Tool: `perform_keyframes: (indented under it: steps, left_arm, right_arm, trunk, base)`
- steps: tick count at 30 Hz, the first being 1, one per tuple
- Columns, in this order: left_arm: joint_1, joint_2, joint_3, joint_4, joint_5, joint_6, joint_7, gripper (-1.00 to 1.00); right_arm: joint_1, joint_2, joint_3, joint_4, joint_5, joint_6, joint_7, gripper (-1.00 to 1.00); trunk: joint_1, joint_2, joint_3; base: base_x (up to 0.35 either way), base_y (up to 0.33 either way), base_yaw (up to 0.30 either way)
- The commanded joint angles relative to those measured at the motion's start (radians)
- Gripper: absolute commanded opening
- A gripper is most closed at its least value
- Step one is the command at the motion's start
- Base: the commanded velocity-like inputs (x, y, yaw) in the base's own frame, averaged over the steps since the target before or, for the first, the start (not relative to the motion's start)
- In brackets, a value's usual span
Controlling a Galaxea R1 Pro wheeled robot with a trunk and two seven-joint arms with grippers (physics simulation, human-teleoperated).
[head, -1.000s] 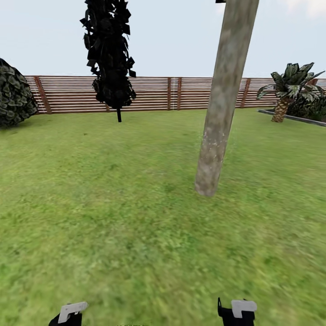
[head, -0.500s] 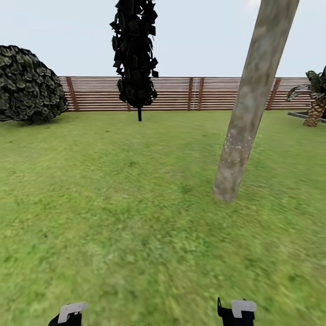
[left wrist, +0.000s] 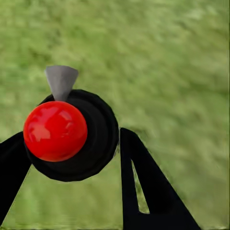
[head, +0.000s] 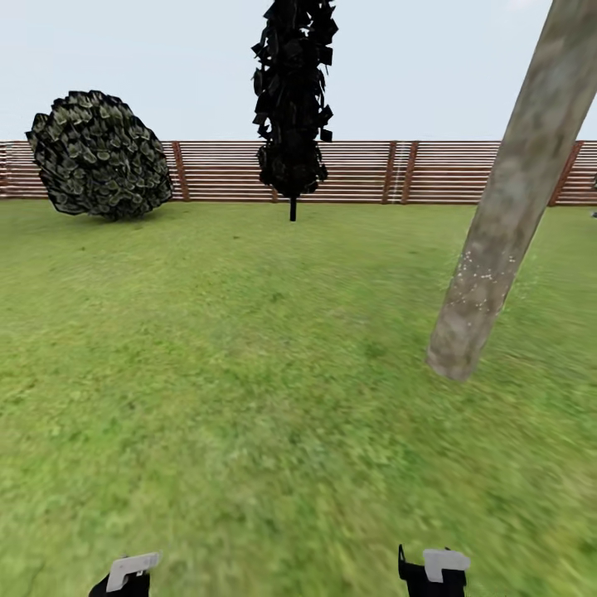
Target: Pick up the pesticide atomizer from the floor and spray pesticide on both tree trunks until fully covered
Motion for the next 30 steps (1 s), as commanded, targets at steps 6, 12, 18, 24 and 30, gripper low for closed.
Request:
perform_keyframes:
  steps: [6, 12, 18, 24, 30]
  left_arm:
    - [-0.001, -0.002, -0.01, -0.001, 0.004, -0.004, 0.004, -1.0]
    - [-0.001, 0.0, -0.008, 0.001, 0.005, -0.004, 0.004, -1.0]
    - [-0.001, 0.0, -0.008, 0.001, 0.005, -0.004, 0.003, -1.0]
    - [-0.001, -0.002, -0.011, 0.0, 0.004, 0.0, 0.003, -1.0]
    - [-0.001, -0.002, -0.01, 0.0, 0.005, 0.001, 0.0, -1.0]
  right_arm:
    - [0.0, 0.0, 0.008, 0.0, -0.001, -0.001, -0.008, 1.0]
    - [0.0, 0.0, 0.008, 0.0, -0.001, -0.001, -0.008, 1.0]
    - [0.0, 0.0, 0.008, 0.0, -0.001, -0.001, -0.008, 1.0]
    - [0.001, 0.0, 0.008, 0.0, -0.001, -0.001, -0.008, 1.0]
    - [0.0, 0.0, 0.008, 0.0, -0.001, -0.001, -0.008, 1.0]
  trunk:
    - [-0.001, 0.0, -0.001]
    - [-0.001, 0.0, -0.001]
    - [-0.001, 0.0, -0.001]
    - [-0.001, 0.0, -0.001]
    - [-0.001, 0.0, -0.001]
  base:
    - [-0.256, -0.062, 0.286]
    - [-0.024, -0.113, 0.286]
    - [-0.001, -0.003, 0.286]
    - [0.0, 0.0, 0.286]
    - [0.0, 0.0, 0.286]
